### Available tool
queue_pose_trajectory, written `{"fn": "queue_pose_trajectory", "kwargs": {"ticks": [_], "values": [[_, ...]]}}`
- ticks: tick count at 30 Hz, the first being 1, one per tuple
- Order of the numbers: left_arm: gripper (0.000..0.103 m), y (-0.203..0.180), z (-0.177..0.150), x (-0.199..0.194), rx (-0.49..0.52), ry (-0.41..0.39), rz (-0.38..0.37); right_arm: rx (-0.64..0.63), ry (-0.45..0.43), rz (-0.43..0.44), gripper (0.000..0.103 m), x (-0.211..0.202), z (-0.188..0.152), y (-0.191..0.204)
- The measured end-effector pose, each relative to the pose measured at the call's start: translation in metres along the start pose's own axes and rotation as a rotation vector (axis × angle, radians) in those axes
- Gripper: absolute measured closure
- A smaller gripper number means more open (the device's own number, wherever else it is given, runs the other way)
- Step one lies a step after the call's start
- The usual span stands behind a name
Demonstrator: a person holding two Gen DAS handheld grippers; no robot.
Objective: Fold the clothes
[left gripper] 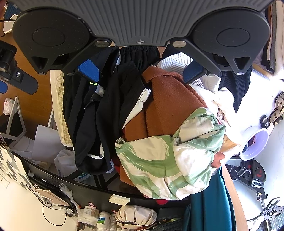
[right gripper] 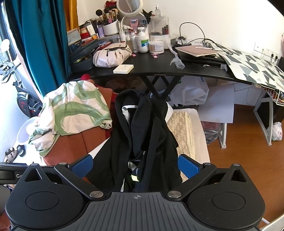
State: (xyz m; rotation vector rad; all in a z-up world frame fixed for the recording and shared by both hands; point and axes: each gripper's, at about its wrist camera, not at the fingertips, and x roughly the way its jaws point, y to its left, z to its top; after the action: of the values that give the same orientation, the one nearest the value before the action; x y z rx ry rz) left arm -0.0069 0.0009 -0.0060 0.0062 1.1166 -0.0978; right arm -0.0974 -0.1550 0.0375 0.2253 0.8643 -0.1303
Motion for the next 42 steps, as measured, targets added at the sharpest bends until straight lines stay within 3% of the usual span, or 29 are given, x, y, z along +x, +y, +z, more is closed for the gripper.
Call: {"fn": "queue_pose_trajectory", "kwargs": {"ticks": [3,6,12,18,24,27,29,35,42], "values": [[0.000,-0.001,0.001,-0.002,0.000,-0.017,0.002,0.001,0.004,0.011,0.001,0.001,0.000,-0.001],[0.000,0.000,0.004,-0.010,-0.009,-0.085,0.005,-0.008,0.005,0.019,0.001,0.002,0.000,-0.002],[0.001,0.000,0.009,-0.026,-0.018,-0.234,0.097,0.005,-0.046,0.050,0.001,0.003,0.007,-0.012],[0.001,0.025,0.023,-0.036,-0.148,-0.329,0.184,-0.011,-0.143,0.037,0.001,0.000,0.020,-0.028],[0.001,0.058,0.034,-0.051,-0.231,-0.478,0.374,-0.021,-0.167,0.042,0.001,0.008,0.030,-0.048],[0.001,0.063,0.037,-0.058,-0.210,-0.528,0.527,0.000,-0.150,0.076,0.001,0.016,0.032,-0.059],[0.001,0.061,0.035,-0.059,-0.190,-0.530,0.582,0.014,-0.145,0.109,0.001,0.021,0.035,-0.066],[0.001,0.060,0.013,-0.054,-0.195,-0.463,0.527,0.005,-0.122,0.175,0.001,0.038,0.043,-0.073],[0.001,0.090,-0.009,-0.032,-0.244,-0.357,0.401,-0.044,-0.101,0.193,0.001,0.055,0.046,-0.063]]}}
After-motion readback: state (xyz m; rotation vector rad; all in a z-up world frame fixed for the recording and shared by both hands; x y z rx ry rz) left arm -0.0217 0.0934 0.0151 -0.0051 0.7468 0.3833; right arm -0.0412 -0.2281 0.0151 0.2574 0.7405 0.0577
